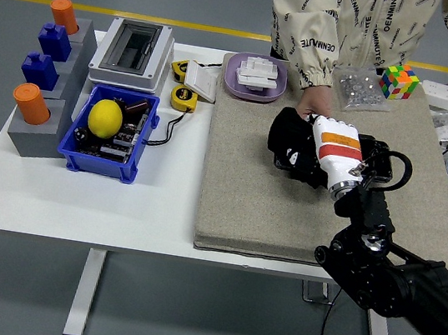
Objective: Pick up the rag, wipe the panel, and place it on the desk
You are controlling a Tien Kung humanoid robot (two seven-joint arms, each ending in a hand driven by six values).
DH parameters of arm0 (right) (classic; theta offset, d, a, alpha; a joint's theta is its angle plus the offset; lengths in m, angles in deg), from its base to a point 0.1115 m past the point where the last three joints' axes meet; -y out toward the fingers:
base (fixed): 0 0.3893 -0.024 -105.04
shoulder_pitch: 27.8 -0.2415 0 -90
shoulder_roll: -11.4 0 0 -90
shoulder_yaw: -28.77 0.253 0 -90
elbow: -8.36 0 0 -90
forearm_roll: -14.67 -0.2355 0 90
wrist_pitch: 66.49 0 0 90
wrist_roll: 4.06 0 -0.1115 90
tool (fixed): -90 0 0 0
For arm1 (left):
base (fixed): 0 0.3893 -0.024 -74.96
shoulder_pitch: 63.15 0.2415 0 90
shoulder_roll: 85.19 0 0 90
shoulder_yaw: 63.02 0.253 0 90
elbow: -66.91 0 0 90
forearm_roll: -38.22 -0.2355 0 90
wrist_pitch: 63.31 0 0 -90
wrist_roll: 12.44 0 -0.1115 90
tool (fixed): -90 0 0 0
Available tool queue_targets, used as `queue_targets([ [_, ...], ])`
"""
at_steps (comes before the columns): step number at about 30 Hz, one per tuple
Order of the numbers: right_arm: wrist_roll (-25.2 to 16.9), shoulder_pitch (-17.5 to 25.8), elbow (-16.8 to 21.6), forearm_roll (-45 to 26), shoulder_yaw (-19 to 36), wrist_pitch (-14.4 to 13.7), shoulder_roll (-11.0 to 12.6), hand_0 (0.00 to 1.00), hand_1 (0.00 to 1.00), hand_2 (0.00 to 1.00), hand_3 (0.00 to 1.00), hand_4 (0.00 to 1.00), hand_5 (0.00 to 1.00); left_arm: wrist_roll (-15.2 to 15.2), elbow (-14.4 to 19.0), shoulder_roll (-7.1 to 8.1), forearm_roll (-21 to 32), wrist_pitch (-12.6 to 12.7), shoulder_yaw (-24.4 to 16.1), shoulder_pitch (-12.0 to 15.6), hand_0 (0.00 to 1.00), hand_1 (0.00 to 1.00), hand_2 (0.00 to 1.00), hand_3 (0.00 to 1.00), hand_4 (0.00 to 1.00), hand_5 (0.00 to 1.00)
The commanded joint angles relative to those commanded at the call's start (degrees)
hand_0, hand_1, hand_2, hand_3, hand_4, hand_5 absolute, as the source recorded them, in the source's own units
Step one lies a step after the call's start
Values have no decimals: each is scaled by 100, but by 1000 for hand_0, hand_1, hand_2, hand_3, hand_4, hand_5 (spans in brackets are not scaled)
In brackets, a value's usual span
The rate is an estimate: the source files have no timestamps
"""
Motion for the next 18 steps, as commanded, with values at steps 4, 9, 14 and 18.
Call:
queue_targets([
  [4, 9, -12, -14, 34, 105, 0, 179, 304, 427, 458, 463, 731, 22, -1, -3, -3, -3, 0, -14, 5, 606, 641, 656, 561, 628, 440],
  [9, 11, 4, -23, 77, 241, 0, 376, 303, 427, 458, 463, 734, 23, 0, 3, -5, -7, -1, -34, 5, 606, 641, 657, 560, 628, 440],
  [14, 8, 83, -51, 121, 404, 0, 587, 304, 426, 458, 463, 736, 23, -1, 3, -13, -8, -2, -51, 7, 607, 641, 657, 560, 628, 440],
  [18, 6, 158, -102, 147, 557, 1, 759, 304, 426, 458, 463, 736, 24, 0, 3, -20, -11, -3, -70, 11, 607, 641, 656, 560, 628, 440],
])
